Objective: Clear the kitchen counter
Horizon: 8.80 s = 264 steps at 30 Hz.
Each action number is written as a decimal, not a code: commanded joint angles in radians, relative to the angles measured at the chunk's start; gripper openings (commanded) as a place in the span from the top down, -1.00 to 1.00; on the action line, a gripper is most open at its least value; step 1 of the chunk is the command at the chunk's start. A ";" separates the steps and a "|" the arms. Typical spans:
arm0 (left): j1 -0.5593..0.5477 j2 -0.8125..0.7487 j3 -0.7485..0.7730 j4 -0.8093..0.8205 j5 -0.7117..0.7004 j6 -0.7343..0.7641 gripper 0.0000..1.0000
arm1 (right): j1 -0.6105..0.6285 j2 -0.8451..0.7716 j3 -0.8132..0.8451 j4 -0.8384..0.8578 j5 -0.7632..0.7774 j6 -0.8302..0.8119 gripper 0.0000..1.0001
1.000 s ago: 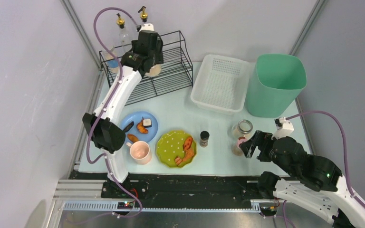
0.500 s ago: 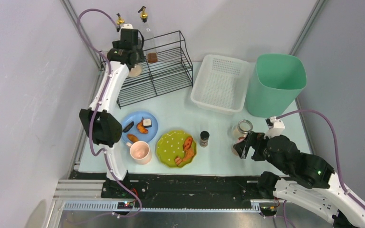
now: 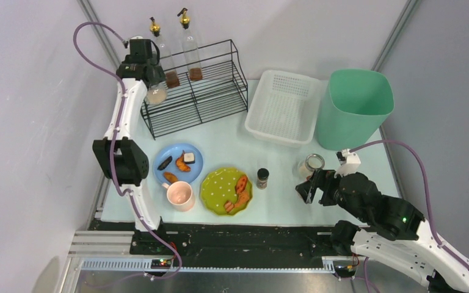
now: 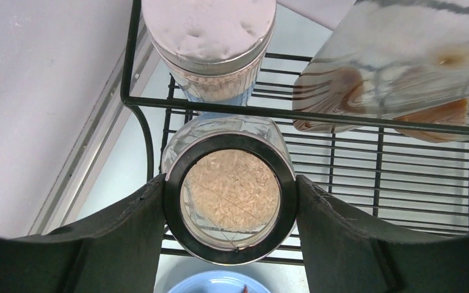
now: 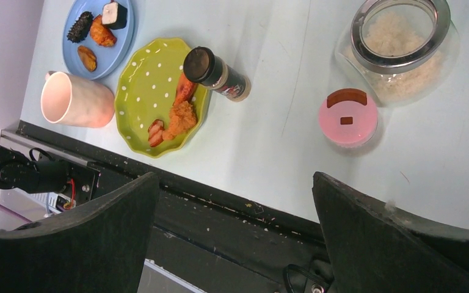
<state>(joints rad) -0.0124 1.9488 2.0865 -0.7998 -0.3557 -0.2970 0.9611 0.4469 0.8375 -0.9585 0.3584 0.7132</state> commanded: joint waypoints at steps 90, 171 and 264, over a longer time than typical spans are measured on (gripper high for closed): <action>-1.164 0.106 -0.030 0.154 0.138 -0.123 -0.99 | -0.066 -0.171 0.166 -0.194 0.210 0.137 -1.00; -1.192 0.489 0.207 0.190 -0.052 -0.154 -0.17 | -0.069 -0.253 0.167 -0.196 0.142 0.099 -1.00; -0.256 -0.026 0.165 0.080 0.061 0.057 1.00 | -0.063 -0.095 -0.109 0.236 -0.170 -0.020 -1.00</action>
<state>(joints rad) -0.2996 1.8996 2.1620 -0.7738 -0.3244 -0.2188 0.8921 0.3401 0.7380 -0.7914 0.2115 0.7208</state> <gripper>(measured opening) 0.719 0.996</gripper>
